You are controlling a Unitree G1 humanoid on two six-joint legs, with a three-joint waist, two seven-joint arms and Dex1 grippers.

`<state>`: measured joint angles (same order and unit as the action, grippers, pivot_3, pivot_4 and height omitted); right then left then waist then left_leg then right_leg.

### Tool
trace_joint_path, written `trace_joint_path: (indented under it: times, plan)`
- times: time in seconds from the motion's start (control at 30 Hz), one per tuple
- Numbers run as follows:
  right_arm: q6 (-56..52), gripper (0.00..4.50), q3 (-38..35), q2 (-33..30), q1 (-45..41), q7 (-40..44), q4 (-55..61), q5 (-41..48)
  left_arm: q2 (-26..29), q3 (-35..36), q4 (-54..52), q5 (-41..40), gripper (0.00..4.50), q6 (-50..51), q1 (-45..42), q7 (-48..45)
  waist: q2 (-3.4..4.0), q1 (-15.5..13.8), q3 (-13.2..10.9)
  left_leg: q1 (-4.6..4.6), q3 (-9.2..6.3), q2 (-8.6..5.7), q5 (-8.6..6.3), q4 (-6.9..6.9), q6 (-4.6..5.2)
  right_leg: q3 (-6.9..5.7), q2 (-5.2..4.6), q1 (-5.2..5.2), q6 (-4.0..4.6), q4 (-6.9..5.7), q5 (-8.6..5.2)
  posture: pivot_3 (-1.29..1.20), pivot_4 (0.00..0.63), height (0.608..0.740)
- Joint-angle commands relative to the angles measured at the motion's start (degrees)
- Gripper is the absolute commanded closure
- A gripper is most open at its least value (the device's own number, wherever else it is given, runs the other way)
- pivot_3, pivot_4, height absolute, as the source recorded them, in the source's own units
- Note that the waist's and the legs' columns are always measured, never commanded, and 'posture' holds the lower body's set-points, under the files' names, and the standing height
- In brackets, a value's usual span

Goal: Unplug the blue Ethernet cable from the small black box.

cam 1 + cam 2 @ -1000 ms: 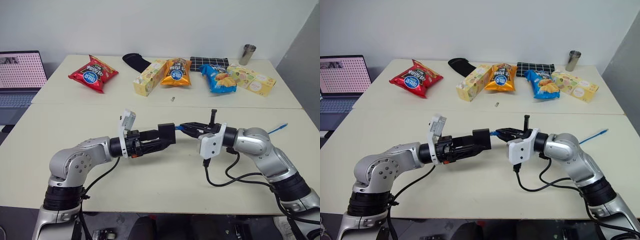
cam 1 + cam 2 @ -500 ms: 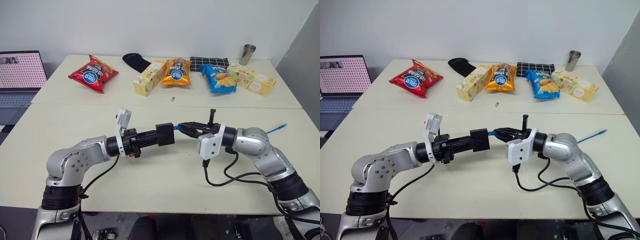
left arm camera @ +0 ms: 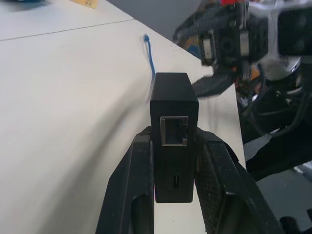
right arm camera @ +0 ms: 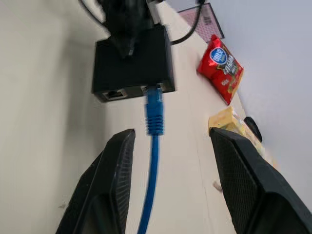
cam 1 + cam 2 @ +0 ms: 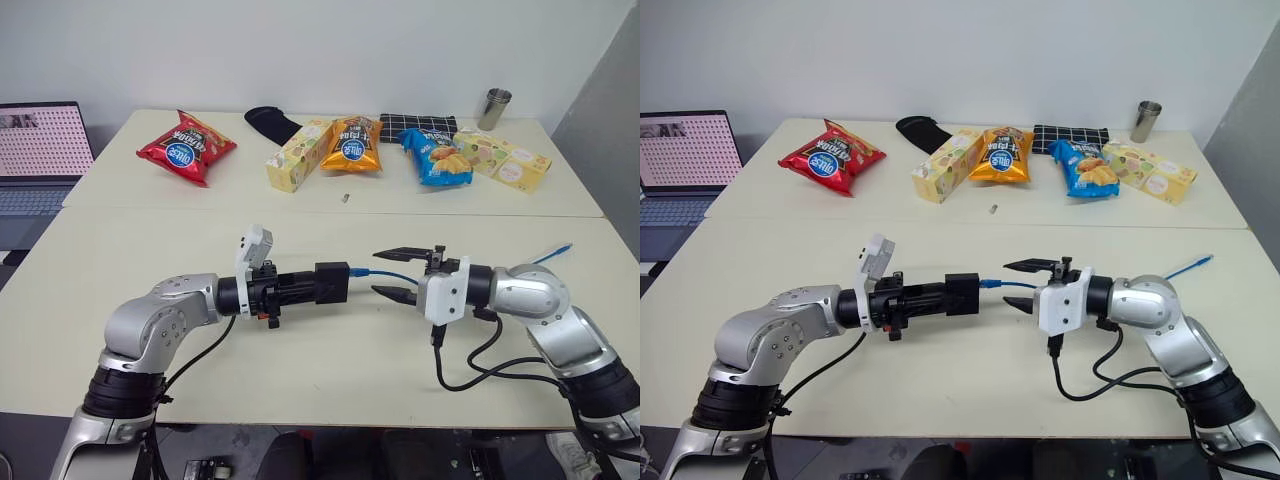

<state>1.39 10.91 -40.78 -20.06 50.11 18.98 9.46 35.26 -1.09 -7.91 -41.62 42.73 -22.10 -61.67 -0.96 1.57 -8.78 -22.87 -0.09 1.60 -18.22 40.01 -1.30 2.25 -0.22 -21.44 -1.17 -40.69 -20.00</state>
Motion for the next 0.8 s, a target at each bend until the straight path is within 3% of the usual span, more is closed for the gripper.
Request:
trace_joint_path:
  times: [0.03,0.33,0.8]
  plan:
    - [-25.5,2.01,-5.8,-1.0,2.1,-1.3,10.2,23.6,0.4,0.5,0.8,-0.8,3.72,-2.6,-1.1,-5.2,0.0,0.0,0.0,-0.01,0.01,-0.01,0.0,0.01,0.0,0.01,-0.01,0.0,0.0,0.03,0.0,0.0,0.15,0.74]
    - [-43.0,2.01,-7.3,4.4,-1.7,-6.5,8.5,36.4,2.1,-0.6,1.1,-1.7,3.72,-0.8,-2.4,-12.0,0.0,0.1,0.0,-0.01,0.01,-0.03,-0.01,-0.02,0.02,0.03,0.01,-0.01,0.0,0.05,0.0,0.0,0.15,0.74]
    - [-51.8,2.01,-7.4,8.3,-4.0,-8.0,7.6,42.0,1.1,0.0,1.4,-1.7,3.72,-0.8,-2.6,-11.6,0.0,0.1,0.0,-0.05,-0.03,-0.03,-0.02,-0.02,0.03,0.01,0.0,-0.01,0.0,0.1,0.0,0.0,0.15,0.74]
